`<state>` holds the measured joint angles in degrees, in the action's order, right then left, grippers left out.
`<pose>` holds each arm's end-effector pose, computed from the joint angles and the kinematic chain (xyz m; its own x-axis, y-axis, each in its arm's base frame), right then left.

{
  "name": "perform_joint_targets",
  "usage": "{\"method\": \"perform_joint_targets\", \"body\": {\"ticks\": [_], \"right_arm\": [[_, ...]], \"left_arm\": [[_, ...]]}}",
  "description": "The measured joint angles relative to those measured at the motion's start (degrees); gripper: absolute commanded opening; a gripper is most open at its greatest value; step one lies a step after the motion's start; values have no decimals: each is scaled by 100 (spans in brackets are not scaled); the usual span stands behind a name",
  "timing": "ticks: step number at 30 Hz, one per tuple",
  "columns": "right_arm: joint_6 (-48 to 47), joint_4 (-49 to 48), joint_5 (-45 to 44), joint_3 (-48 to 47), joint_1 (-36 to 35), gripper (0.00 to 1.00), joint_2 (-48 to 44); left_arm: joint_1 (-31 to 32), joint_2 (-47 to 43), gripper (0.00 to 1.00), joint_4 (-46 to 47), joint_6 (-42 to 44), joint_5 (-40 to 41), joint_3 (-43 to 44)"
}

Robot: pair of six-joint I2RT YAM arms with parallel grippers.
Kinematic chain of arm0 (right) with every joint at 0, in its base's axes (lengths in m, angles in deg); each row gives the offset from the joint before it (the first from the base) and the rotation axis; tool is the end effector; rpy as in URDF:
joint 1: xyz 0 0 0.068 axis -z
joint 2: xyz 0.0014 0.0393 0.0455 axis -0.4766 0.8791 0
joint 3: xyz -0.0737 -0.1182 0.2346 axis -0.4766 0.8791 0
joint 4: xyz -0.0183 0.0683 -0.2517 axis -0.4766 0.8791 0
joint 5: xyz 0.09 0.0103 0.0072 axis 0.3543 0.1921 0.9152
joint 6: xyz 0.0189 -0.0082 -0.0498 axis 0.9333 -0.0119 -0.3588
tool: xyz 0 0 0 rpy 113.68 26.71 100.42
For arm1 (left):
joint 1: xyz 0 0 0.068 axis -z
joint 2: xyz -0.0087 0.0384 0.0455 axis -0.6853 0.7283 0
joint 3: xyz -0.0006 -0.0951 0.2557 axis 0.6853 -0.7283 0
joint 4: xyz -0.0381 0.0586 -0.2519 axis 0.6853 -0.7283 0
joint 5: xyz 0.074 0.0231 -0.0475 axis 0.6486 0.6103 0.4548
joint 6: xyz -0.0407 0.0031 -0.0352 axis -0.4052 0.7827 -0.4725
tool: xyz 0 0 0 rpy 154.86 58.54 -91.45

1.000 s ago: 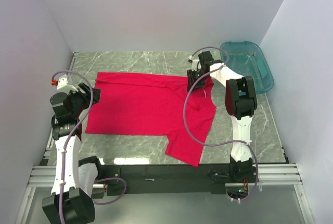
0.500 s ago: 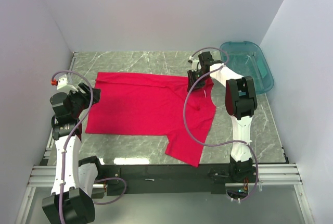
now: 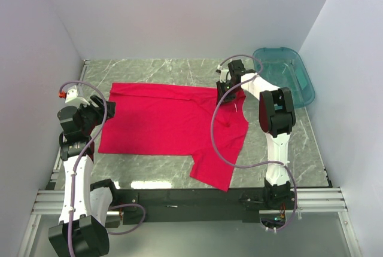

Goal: Fold and stack the t-shirts
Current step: Fold the tshirt

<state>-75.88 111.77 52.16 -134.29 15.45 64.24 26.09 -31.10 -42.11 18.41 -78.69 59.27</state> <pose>0.4496 0.1194 0.1575 -0.8632 -0.2535 -0.4366 -0.4261 0.8296 0.3609 0.1827 0.0433 0.2854 -0.2402 -0.5026 -0.8305 -0.0601 0.8616 -0.5040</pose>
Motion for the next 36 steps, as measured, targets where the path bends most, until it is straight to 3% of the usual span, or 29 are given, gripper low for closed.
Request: {"method": "perform_joint_targets", "body": {"ticks": [2,11,36], "right_arm": [[-13,-7,-4,26,-2,5,-15],[-59,-22,-70,138,-37,3,-177],[-144,-39,-55,282,-201,7,-468]], "left_arm": [[0,0,69,0,0,0,0],[0,0,69,0,0,0,0],[0,0,69,0,0,0,0]]}}
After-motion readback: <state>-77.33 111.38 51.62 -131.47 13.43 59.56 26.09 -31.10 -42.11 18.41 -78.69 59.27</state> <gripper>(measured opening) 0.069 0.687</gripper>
